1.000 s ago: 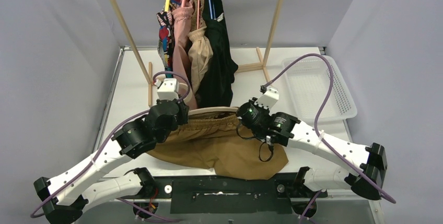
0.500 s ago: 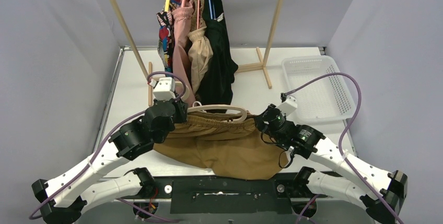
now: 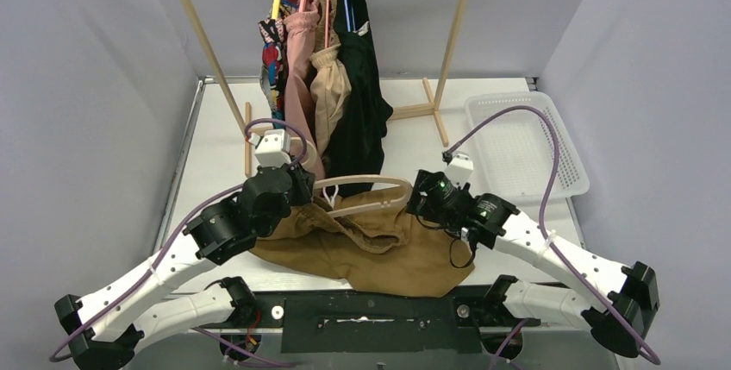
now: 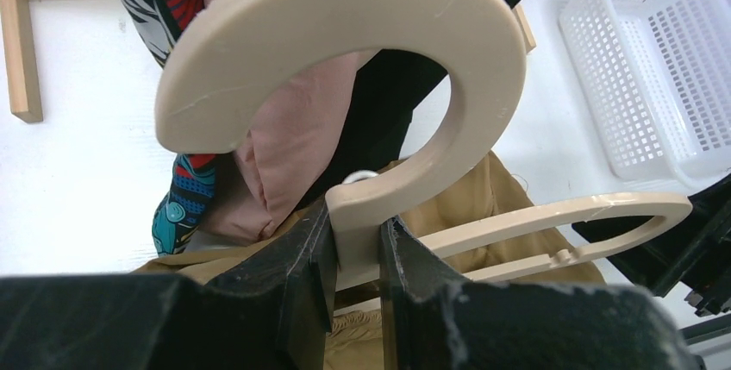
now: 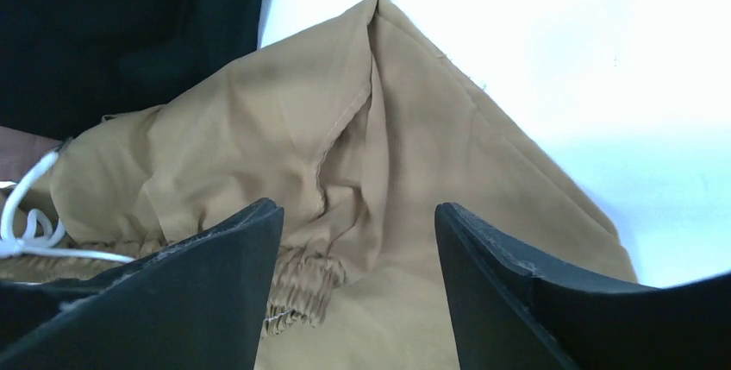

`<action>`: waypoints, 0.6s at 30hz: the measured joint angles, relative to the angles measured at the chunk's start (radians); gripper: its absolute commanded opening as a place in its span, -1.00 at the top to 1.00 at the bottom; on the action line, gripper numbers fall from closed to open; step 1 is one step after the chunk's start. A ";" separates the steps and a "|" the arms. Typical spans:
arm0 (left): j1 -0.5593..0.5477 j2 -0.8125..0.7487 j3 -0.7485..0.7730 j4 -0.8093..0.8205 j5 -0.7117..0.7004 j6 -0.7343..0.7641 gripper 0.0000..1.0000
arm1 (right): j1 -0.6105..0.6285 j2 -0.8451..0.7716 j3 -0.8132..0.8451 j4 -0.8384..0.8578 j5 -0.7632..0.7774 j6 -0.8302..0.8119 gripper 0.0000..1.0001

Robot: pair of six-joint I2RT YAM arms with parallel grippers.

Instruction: Remove the shorts from the hanger

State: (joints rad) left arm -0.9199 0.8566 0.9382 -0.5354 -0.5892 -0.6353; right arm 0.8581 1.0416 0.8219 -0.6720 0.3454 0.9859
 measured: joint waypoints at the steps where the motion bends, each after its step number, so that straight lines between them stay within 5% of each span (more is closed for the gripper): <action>1: 0.000 -0.004 -0.001 -0.001 -0.004 -0.005 1.00 | 0.000 0.001 0.015 -0.019 0.010 -0.003 -0.37; 4: 0.000 -0.018 -0.003 -0.005 -0.009 -0.011 1.00 | 0.001 -0.011 0.041 -0.043 0.038 -0.009 -0.47; 6: 0.000 -0.023 -0.005 -0.008 -0.010 -0.012 1.00 | 0.001 -0.036 0.040 -0.047 0.052 -0.011 -0.80; 9: 0.000 -0.024 -0.008 -0.009 -0.010 -0.012 1.00 | 0.001 -0.115 0.011 -0.017 0.070 -0.013 -0.98; 18: 0.000 -0.019 -0.014 -0.009 -0.001 -0.007 1.00 | 0.001 -0.403 -0.067 0.108 0.060 -0.156 -0.95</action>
State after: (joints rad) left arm -0.9203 0.8379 0.9245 -0.5442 -0.5900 -0.6426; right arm 0.8589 0.6388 0.7551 -0.5640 0.4049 0.8295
